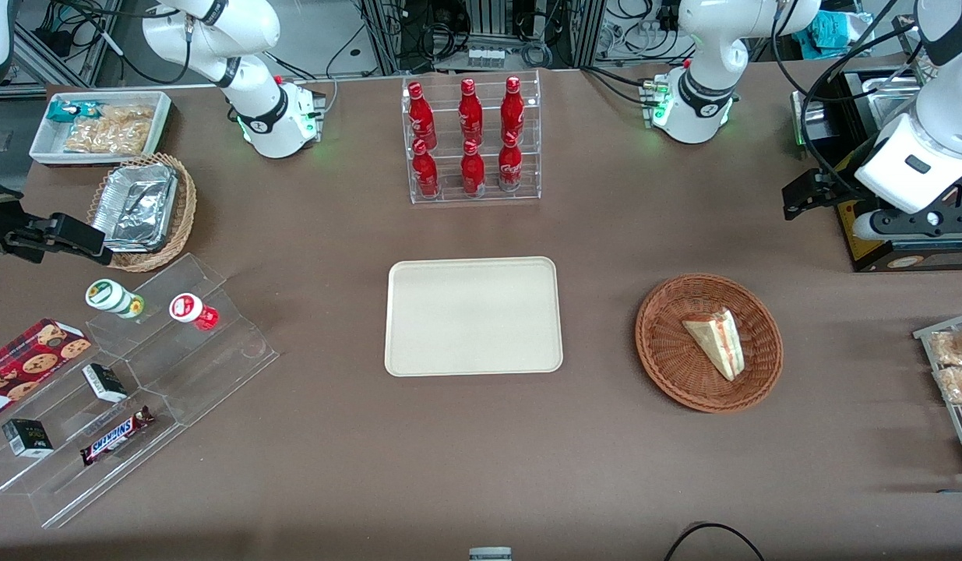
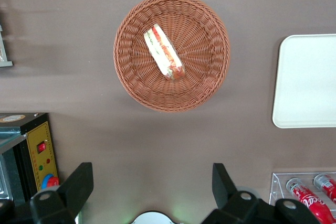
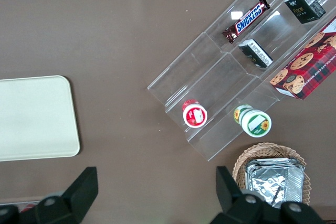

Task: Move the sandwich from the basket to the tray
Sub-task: 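Move the left gripper over the sandwich in the wicker basket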

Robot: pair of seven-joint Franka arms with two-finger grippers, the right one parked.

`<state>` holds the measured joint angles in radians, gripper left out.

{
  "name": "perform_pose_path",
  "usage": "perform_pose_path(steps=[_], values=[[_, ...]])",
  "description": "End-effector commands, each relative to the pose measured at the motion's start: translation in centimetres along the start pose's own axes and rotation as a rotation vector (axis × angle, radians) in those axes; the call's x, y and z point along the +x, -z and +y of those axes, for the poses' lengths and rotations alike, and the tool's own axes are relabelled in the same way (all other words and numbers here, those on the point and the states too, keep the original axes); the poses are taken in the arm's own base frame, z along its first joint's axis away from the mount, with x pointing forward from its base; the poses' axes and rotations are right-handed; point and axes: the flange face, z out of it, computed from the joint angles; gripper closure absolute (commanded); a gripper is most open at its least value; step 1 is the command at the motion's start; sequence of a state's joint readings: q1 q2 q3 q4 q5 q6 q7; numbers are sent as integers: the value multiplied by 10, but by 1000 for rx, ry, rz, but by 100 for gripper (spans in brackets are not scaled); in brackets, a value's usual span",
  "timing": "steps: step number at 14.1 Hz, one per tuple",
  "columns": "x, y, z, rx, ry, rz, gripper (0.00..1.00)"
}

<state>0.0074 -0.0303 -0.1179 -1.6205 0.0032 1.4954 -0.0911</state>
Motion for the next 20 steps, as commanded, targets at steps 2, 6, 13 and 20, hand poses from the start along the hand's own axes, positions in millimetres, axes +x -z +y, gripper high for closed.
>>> perform_pose_path(steps=[2, 6, 13, 20], values=[[5, -6, -5, 4, -42, -22, 0], [33, -63, -3, -3, -43, -104, 0], [53, -191, -5, -11, -21, -30, 0], [62, -273, -5, -37, 466, 41, 0]])
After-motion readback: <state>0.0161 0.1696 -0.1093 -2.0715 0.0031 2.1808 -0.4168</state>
